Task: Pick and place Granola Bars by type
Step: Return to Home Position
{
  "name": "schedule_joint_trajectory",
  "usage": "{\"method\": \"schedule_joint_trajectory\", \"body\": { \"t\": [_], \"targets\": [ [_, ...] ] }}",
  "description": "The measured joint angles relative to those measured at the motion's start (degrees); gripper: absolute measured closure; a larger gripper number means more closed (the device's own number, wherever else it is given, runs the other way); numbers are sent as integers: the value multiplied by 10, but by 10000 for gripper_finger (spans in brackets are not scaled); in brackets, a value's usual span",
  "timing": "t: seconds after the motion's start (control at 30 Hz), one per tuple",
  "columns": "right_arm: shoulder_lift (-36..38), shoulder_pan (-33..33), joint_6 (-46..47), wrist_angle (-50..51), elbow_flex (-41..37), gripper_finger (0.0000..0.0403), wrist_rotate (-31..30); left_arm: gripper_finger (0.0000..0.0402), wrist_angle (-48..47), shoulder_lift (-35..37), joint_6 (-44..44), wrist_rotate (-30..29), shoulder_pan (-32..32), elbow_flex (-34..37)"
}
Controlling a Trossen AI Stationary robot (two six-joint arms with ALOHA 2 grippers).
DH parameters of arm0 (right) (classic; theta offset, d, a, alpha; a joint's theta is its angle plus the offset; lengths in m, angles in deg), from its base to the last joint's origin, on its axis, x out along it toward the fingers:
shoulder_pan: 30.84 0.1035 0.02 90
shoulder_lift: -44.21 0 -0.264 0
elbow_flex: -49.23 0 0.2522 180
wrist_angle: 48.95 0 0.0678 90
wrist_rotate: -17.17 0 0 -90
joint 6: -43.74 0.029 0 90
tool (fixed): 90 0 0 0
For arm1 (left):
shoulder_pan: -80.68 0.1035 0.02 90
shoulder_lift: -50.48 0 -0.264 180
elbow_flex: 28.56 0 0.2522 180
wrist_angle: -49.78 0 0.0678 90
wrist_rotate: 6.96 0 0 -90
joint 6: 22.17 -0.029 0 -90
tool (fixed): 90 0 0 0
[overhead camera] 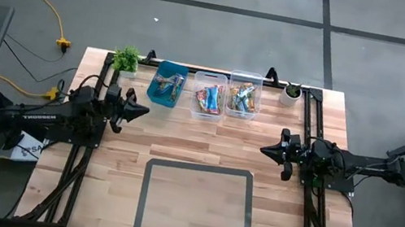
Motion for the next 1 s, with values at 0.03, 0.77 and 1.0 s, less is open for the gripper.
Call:
{"method": "schedule_joint_trajectory", "body": {
  "t": [0.03, 0.77, 1.0],
  "targets": [
    [0, 0, 0, 0, 0, 396, 0, 401, -5, 3, 0, 8, 0, 0],
    [0, 0, 0, 0, 0, 398, 0, 401, -34, 38, 19, -120, -180, 1],
    [0, 0, 0, 0, 0, 396, 0, 401, -50, 38, -184, -208, -251, 0]
  ]
}}
